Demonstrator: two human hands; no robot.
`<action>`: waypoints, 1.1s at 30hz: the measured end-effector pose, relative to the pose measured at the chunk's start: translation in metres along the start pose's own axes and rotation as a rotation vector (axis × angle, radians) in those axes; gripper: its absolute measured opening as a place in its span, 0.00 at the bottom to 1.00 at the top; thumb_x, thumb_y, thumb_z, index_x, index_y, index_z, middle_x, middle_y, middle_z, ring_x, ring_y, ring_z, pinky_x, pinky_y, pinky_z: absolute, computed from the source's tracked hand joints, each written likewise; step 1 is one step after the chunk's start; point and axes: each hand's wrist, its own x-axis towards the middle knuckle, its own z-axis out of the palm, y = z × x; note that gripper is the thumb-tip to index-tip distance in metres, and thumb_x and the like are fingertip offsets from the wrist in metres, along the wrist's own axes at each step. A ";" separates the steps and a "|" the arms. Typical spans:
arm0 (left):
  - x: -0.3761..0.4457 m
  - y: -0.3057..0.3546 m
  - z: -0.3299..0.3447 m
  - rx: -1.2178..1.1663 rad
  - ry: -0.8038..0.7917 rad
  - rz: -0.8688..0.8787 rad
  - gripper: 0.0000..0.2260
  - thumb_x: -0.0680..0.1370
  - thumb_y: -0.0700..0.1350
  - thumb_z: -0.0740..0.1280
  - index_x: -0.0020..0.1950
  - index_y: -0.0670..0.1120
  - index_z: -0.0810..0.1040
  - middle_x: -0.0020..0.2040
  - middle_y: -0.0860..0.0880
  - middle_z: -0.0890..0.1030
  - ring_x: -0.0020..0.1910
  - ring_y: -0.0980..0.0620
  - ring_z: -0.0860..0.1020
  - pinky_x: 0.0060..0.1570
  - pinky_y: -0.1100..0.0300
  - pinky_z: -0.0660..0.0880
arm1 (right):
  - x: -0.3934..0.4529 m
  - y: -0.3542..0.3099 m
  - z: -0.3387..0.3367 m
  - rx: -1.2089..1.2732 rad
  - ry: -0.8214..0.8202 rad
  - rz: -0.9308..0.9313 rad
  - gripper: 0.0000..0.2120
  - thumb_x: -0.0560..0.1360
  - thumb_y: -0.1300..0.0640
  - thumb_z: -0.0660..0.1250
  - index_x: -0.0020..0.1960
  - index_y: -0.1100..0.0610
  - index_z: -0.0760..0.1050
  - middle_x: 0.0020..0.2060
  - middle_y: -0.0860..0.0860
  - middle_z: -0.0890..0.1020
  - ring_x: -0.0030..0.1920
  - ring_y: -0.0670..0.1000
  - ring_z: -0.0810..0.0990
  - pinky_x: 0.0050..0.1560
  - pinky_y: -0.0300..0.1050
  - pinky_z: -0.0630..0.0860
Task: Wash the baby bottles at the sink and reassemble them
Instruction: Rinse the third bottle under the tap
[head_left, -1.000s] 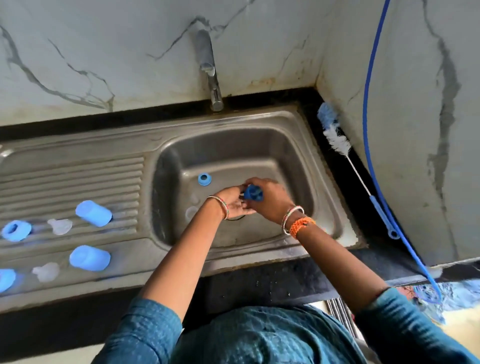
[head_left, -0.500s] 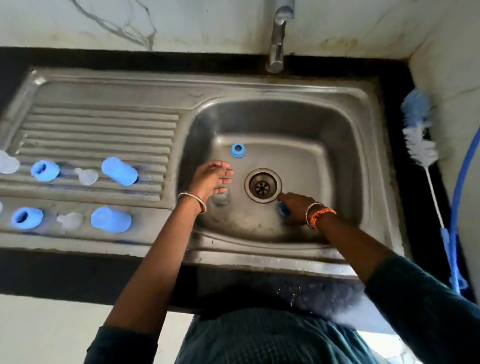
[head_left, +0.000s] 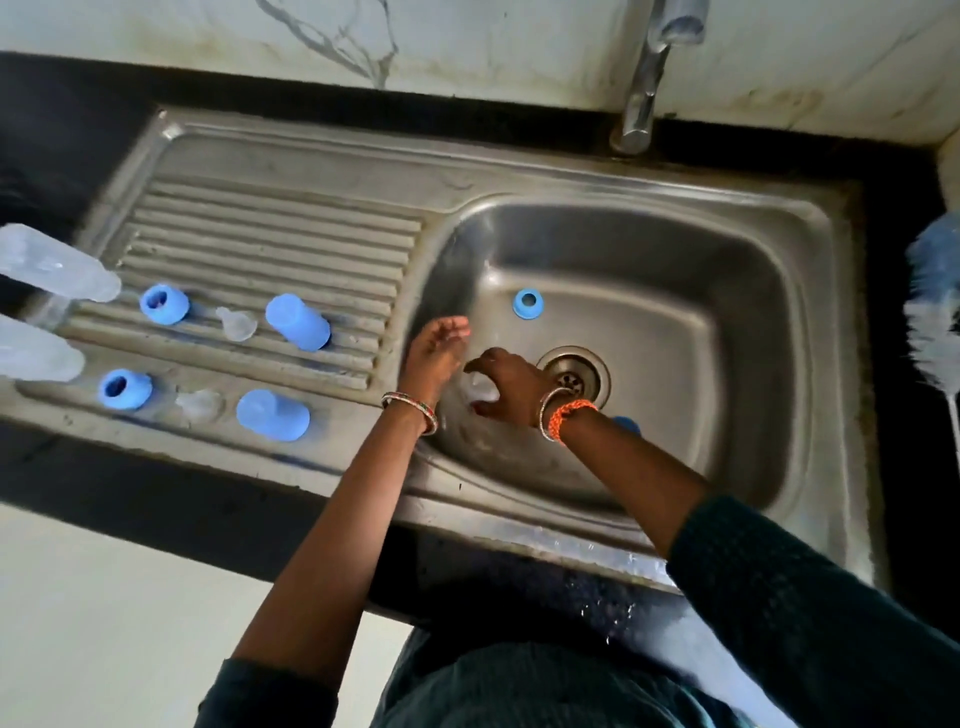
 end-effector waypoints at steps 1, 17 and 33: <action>0.001 -0.001 0.000 0.018 0.002 0.005 0.12 0.79 0.34 0.61 0.62 0.36 0.74 0.55 0.46 0.77 0.53 0.54 0.73 0.52 0.63 0.69 | 0.002 0.000 -0.001 0.018 0.024 0.012 0.26 0.73 0.53 0.70 0.69 0.55 0.69 0.64 0.56 0.73 0.63 0.58 0.73 0.61 0.51 0.71; 0.058 0.099 0.102 -0.220 -0.328 0.069 0.04 0.77 0.47 0.67 0.51 0.52 0.76 0.45 0.52 0.80 0.44 0.54 0.80 0.39 0.54 0.81 | 0.020 0.068 -0.234 1.535 0.542 0.404 0.11 0.79 0.52 0.63 0.42 0.58 0.72 0.37 0.56 0.72 0.36 0.51 0.71 0.40 0.43 0.72; 0.084 0.101 0.100 -0.244 -0.386 0.070 0.15 0.66 0.53 0.71 0.51 0.52 0.77 0.49 0.47 0.80 0.48 0.48 0.81 0.37 0.55 0.80 | 0.072 0.086 -0.240 1.814 0.777 0.438 0.07 0.75 0.73 0.63 0.39 0.67 0.71 0.37 0.60 0.76 0.36 0.54 0.76 0.29 0.42 0.78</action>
